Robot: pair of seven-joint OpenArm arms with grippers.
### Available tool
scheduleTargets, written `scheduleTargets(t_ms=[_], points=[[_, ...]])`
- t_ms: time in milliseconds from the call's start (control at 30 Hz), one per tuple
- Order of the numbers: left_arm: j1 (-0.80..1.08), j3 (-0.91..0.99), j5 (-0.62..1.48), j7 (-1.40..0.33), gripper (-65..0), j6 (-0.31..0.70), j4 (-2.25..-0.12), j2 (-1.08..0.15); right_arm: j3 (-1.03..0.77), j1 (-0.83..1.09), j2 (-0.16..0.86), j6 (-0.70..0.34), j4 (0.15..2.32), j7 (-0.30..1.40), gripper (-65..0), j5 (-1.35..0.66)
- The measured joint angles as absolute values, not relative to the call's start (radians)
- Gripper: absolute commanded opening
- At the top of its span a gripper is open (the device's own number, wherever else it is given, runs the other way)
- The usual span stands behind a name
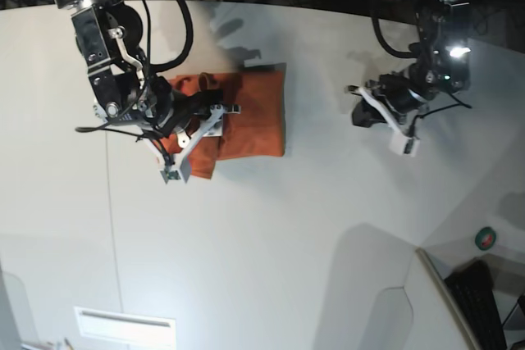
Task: Layout the t-shirt on the table in an organized manner, then fold the t-shirt properly
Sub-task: 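Press the folded bundle with the right gripper while the left withdraws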
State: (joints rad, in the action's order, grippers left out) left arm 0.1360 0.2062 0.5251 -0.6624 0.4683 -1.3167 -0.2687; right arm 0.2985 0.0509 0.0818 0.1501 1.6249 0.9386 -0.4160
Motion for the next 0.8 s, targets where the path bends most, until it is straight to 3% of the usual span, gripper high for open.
scheduleTargets(t_ms=[167, 533, 700, 800], points=[[0.171, 0.364, 0.626, -0.716, -65.0, 0.456, -1.32, -0.378, 0.299, 0.05, 0.053, 0.15, 1.623, 0.938, -28.7, -0.416], [0.182, 0.477, 0.63, -0.723, -65.0, 0.459, -1.291, -0.385, 0.523, -0.013, 0.036, 0.15, 1.499, 0.892, -29.0, -0.415], [0.181, 0.475, 0.63, -0.723, -65.0, 0.463, -1.291, -0.38, 0.619, -0.01, 0.038, 0.15, 1.547, 0.906, -29.0, -0.418], [0.179, 0.476, 0.632, -0.723, -65.0, 0.464, -1.291, -0.38, 0.614, -0.006, 0.054, 0.15, 1.645, 0.896, -38.4, -0.419]])
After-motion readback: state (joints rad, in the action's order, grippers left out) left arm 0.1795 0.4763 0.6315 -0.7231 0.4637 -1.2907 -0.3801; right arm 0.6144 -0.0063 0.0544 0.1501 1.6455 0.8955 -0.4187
